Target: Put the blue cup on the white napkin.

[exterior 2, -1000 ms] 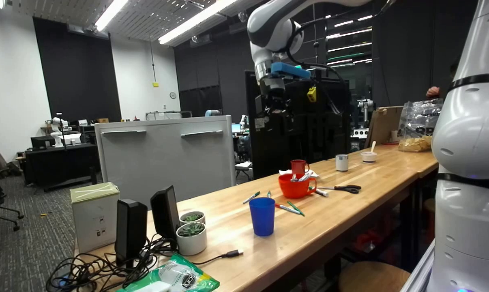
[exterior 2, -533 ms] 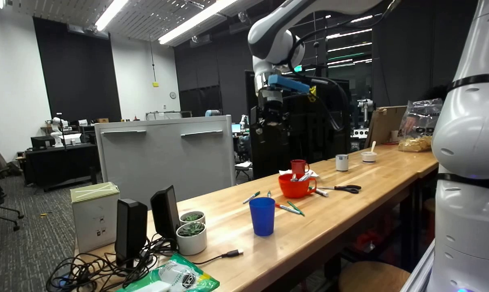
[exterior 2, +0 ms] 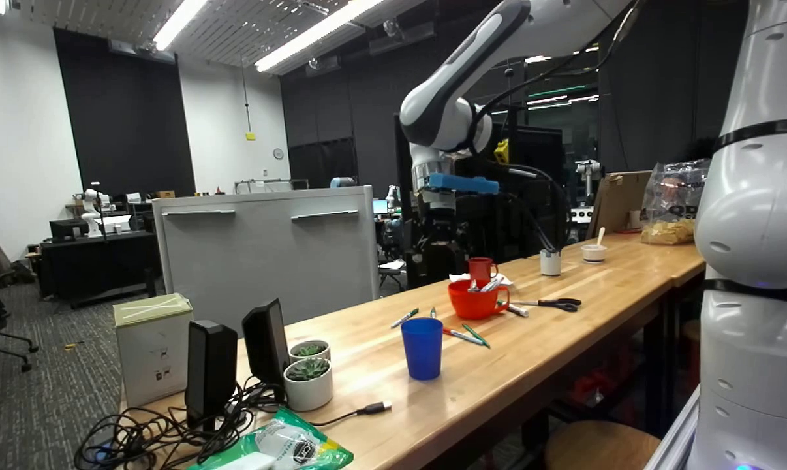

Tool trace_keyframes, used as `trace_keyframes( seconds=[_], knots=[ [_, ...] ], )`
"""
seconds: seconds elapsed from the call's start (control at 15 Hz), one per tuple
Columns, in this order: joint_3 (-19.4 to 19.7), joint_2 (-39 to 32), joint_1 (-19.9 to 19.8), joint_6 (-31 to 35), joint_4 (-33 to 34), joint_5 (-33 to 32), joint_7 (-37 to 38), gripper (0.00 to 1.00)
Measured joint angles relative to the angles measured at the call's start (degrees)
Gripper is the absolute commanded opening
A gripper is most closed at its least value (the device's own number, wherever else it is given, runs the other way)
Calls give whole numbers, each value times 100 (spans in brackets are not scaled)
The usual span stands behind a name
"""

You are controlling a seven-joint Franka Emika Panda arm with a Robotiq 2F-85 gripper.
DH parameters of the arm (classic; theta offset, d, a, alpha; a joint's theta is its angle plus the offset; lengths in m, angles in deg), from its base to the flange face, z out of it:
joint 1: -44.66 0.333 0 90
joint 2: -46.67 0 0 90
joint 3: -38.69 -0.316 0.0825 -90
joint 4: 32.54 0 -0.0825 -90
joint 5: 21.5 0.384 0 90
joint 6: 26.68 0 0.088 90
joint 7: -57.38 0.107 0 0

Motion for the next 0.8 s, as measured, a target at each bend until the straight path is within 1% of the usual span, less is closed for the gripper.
trace_keyframes(
  seconds=[0.27, 0.8],
  knots=[
    [-3, -284, 0, 289, -55, -2, 91, 100],
    [-88, -796, 29, 547, -76, -2, 411, 100]
  ],
)
